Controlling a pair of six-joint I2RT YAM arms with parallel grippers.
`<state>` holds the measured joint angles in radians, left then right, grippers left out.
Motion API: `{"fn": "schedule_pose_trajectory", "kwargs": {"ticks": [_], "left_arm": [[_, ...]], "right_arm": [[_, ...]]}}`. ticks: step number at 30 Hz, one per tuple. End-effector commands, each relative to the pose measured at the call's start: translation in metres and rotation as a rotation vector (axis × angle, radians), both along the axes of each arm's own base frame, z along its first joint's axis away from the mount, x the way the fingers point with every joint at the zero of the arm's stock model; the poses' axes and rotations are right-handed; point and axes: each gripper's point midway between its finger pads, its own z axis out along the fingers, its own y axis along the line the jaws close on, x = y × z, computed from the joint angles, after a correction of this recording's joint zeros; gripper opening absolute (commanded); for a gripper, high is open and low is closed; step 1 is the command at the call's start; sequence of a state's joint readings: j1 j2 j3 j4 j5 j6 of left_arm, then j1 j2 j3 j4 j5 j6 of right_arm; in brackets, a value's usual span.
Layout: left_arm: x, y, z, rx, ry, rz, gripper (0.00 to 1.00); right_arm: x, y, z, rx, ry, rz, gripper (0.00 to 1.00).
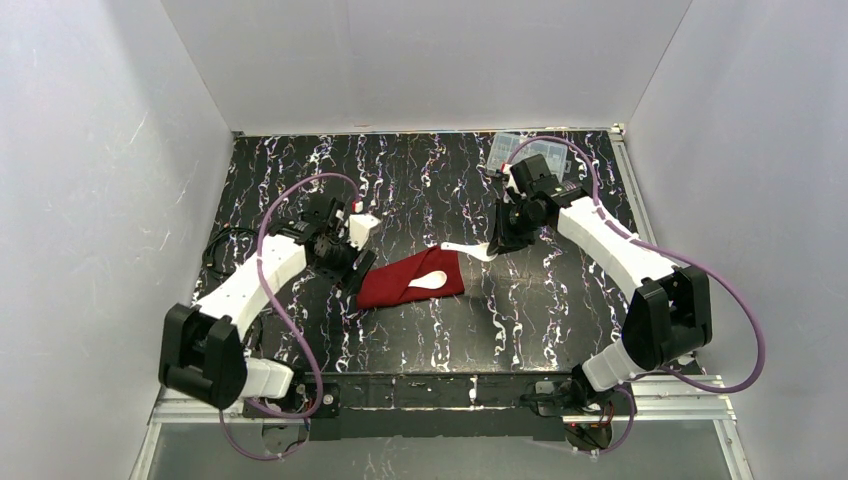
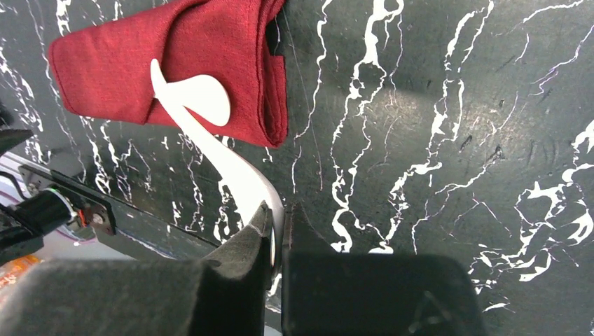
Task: Fold the napkin into a case and place the utensils inside
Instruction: Insert the spoon into the folded napkin.
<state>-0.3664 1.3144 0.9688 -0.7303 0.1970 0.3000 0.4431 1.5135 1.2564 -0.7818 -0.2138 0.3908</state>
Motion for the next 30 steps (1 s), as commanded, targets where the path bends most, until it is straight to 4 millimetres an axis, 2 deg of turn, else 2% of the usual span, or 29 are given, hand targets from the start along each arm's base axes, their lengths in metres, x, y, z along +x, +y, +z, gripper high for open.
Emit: {"fn": "schedule_pose_trajectory", "kwargs": {"ticks": [1, 8, 13, 19, 30], "left_arm": [[-0.012, -0.008, -0.020, -0.045, 0.152, 0.079, 0.67], [-0.003, -0.009, -0.039, -0.017, 0.199, 0.100, 0.64], [0.002, -0.013, -0.050, -0.045, 0.222, 0.103, 0.55], [0.009, -0.008, -0.063, -0.023, 0.232, 0.097, 0.46], [0.011, -0.008, -0.071, -0.019, 0.246, 0.087, 0.41]], "right_arm": [[-0.004, -0.004, -0.003, -0.023, 0.001, 0.043, 0.01], [0.000, 0.007, -0.015, -0.032, 0.022, 0.074, 0.01], [0.002, 0.019, -0.024, -0.075, 0.024, 0.102, 0.01], [0.001, 0.026, -0.033, -0.080, 0.034, 0.117, 0.01], [0.010, 0.042, -0.039, -0.080, 0.037, 0.161, 0.01]]}}
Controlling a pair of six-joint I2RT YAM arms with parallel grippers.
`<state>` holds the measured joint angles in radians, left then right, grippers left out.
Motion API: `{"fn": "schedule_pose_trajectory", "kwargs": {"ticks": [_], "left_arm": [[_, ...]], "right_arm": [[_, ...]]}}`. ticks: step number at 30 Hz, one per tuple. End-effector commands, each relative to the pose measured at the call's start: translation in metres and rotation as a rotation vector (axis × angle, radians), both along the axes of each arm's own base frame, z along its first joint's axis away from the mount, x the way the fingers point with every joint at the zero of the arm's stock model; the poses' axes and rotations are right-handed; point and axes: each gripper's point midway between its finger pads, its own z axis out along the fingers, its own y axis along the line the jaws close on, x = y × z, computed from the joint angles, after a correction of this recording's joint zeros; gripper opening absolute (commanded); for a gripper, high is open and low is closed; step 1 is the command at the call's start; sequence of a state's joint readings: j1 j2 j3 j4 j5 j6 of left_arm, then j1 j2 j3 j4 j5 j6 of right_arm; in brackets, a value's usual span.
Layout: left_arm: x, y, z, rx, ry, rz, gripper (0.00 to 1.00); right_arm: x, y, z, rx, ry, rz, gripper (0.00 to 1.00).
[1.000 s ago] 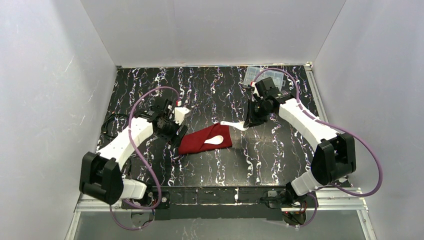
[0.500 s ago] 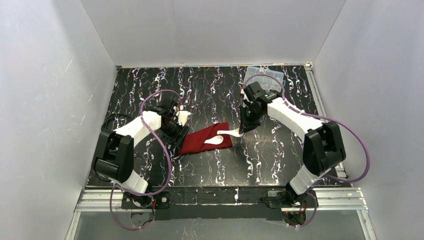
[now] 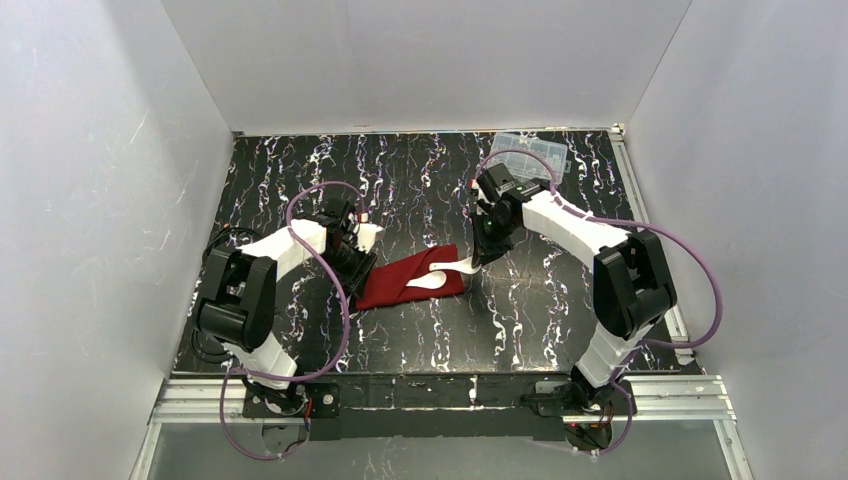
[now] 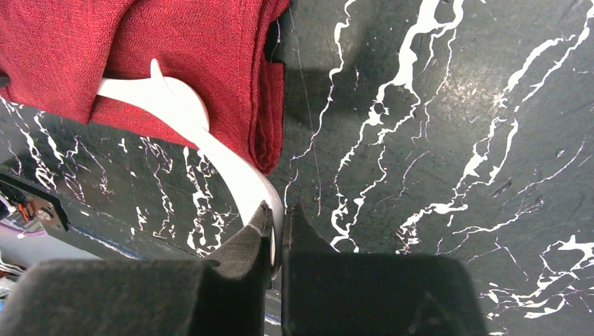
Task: Fold the napkin into a case and place the utensils inside
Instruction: Insert the spoon into the folded napkin.
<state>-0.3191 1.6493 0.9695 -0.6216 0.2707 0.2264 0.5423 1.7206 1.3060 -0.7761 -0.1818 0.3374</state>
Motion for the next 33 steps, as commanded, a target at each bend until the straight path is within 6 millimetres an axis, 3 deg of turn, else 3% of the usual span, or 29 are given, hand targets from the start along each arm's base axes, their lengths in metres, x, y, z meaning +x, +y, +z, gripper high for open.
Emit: {"fn": "schedule_pose_trajectory", "kwargs": {"ticks": [1, 33], "left_arm": [[0.004, -0.001, 0.005, -0.016, -0.014, -0.012, 0.41], [0.006, -0.002, 0.004, -0.020, -0.011, -0.059, 0.33]], "right_arm": [[0.014, 0.017, 0.014, 0.038, -0.056, 0.035, 0.01], [0.020, 0.087, -0.008, 0.105, -0.025, 0.141, 0.01]]}}
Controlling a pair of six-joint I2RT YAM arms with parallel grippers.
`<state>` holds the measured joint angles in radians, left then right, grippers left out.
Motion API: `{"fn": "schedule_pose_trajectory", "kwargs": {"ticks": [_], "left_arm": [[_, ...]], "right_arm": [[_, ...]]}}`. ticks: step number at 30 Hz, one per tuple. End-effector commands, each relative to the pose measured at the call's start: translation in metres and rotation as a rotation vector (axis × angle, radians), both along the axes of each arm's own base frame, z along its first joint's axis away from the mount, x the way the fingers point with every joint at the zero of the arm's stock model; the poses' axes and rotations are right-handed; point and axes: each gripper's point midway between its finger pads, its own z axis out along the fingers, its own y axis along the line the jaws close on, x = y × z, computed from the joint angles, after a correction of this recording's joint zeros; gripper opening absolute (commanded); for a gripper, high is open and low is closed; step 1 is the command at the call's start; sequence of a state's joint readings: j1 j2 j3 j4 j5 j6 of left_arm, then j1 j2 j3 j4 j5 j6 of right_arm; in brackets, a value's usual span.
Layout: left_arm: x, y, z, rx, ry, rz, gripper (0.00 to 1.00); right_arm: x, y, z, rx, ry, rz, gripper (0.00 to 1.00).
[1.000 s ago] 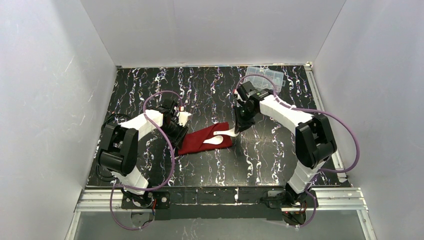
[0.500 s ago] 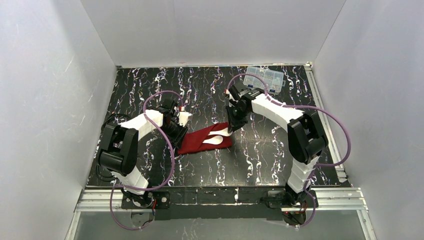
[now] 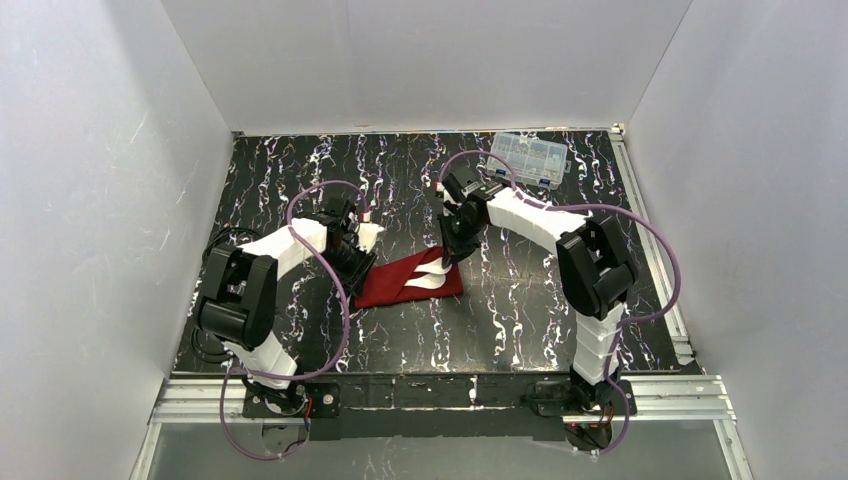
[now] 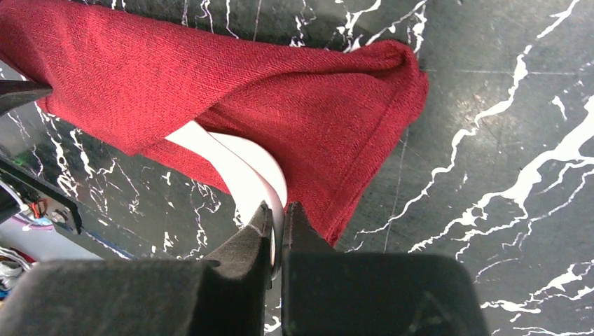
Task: Fold the napkin into a case and place the utensils inside
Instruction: Insert the spoon into the folded napkin.
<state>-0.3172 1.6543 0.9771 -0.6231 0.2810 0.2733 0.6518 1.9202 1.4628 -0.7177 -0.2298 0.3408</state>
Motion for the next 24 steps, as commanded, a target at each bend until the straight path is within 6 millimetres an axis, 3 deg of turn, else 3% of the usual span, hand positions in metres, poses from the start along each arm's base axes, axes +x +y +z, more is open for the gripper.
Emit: {"fn": "schedule_pose_trajectory", "kwargs": {"ticks": [1, 18, 24], "left_arm": [[0.004, -0.002, 0.004, -0.013, 0.000, -0.016, 0.33], [0.003, -0.003, 0.004, -0.020, -0.002, -0.041, 0.31], [0.004, -0.002, 0.004, -0.018, -0.003, -0.046, 0.31]], "right_arm": [[0.010, 0.024, 0.011, 0.061, -0.033, 0.024, 0.01], [0.004, 0.052, -0.003, 0.084, -0.014, 0.082, 0.02], [0.002, 0.061, -0.004, 0.100, -0.012, 0.097, 0.08]]}}
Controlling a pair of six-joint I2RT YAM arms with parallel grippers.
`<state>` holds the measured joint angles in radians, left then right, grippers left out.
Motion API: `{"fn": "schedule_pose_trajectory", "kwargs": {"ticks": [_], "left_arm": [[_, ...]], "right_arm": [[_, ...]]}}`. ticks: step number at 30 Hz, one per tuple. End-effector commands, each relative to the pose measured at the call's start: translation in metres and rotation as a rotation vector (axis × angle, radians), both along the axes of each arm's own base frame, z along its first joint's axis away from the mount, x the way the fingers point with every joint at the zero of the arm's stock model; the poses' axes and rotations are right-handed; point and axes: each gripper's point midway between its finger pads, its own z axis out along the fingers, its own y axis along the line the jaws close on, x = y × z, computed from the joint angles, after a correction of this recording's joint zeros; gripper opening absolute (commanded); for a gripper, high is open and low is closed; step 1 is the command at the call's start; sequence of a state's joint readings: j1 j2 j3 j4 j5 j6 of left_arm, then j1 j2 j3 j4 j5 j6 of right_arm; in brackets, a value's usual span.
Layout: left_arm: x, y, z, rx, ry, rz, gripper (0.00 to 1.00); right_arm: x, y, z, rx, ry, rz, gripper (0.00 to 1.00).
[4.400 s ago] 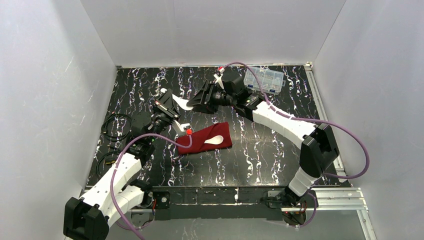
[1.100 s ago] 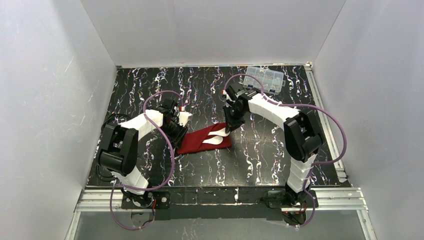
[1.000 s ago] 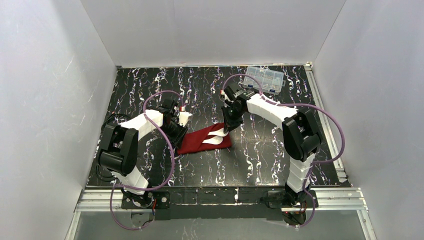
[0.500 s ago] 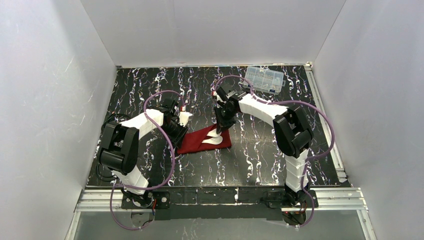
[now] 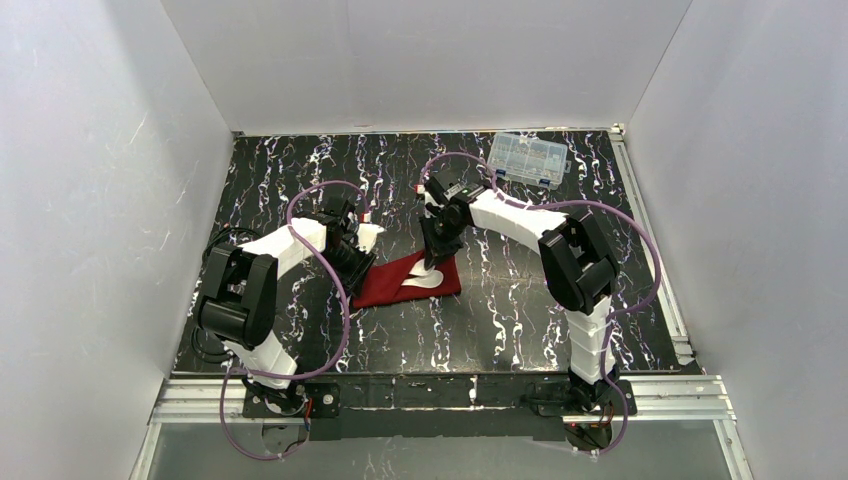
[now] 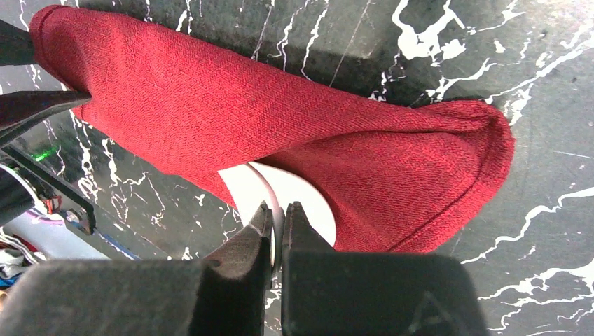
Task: Fold the napkin into a case and place the utensils inside
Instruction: Insert the spoon into the folded napkin, then reset both arms
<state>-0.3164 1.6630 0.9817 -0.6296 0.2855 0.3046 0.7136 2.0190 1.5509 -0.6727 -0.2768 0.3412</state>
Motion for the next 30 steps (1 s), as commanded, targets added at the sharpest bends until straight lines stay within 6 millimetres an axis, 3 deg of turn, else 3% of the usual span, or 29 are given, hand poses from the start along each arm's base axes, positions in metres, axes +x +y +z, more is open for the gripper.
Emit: {"fn": "schedule_pose_trajectory", "kwargs": {"ticks": [1, 5, 7, 11, 13, 14, 15, 21, 26, 28, 30], "left_arm": [[0.004, -0.003, 0.005, -0.018, -0.005, -0.017, 0.31], [0.006, -0.004, 0.007, -0.021, -0.007, -0.019, 0.31], [0.007, -0.005, 0.008, -0.023, -0.006, -0.020, 0.31], [0.008, -0.005, 0.010, -0.023, -0.009, -0.024, 0.31], [0.008, -0.005, 0.011, -0.024, -0.008, -0.025, 0.31], [0.008, -0.005, 0.011, -0.025, -0.007, -0.025, 0.31], [0.008, -0.005, 0.012, -0.027, -0.009, -0.025, 0.31], [0.012, -0.012, 0.019, -0.058, -0.016, -0.032, 0.32], [0.019, -0.017, 0.026, -0.077, -0.018, -0.037, 0.36], [0.021, -0.015, 0.034, -0.062, -0.026, -0.036, 0.48], [0.020, -0.012, 0.046, -0.054, -0.037, -0.032, 0.71]], "right_arm": [[0.003, 0.019, 0.004, 0.047, -0.013, 0.019, 0.08], [0.001, 0.017, 0.000, 0.047, -0.012, 0.020, 0.14], [-0.001, 0.014, -0.003, 0.035, -0.010, 0.019, 0.22], [0.006, 0.005, -0.003, 0.002, -0.050, 0.001, 0.55], [0.010, 0.008, 0.008, 0.026, -0.059, -0.007, 0.75], [0.012, 0.010, 0.015, 0.037, -0.068, -0.008, 0.94], [0.014, 0.011, 0.022, 0.039, -0.083, -0.010, 0.98], [0.023, -0.013, 0.050, 0.013, -0.154, -0.056, 0.99], [0.030, -0.060, 0.066, -0.026, -0.209, -0.149, 0.99], [0.037, -0.081, 0.073, -0.025, -0.231, -0.199, 0.99], [0.046, -0.100, 0.079, -0.011, -0.256, -0.257, 0.99]]}}
